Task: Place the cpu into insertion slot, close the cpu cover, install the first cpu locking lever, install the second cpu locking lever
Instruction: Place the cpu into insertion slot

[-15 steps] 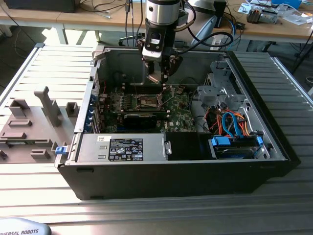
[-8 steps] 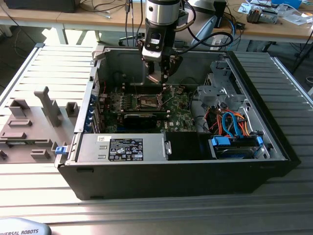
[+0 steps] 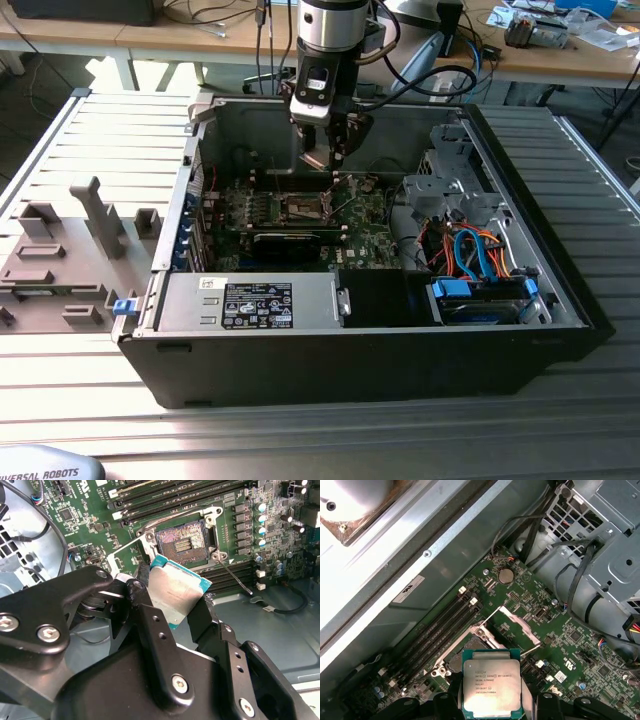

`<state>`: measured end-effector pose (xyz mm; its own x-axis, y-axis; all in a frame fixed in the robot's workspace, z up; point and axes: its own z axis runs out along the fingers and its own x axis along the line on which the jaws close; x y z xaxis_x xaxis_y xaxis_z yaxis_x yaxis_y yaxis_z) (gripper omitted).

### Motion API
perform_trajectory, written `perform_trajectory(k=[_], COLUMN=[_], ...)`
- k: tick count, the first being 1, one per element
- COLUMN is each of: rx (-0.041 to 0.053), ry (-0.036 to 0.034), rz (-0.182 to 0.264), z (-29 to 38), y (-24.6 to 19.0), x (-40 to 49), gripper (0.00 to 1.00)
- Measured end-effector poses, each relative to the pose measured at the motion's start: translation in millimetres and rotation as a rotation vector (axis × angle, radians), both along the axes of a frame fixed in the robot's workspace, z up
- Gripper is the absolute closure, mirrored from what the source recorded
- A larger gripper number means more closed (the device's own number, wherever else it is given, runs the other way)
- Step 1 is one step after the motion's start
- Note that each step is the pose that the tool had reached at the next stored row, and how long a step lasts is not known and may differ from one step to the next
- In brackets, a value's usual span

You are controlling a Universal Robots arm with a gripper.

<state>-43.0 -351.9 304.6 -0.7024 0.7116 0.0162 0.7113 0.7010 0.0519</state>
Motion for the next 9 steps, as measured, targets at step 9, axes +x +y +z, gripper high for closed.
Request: perform_trajectory(k=[9], rx=[0.0], ry=[0.0], rz=[-0.007], z=[0.0], y=[0.0], x=[0.0], gripper=[0.46])
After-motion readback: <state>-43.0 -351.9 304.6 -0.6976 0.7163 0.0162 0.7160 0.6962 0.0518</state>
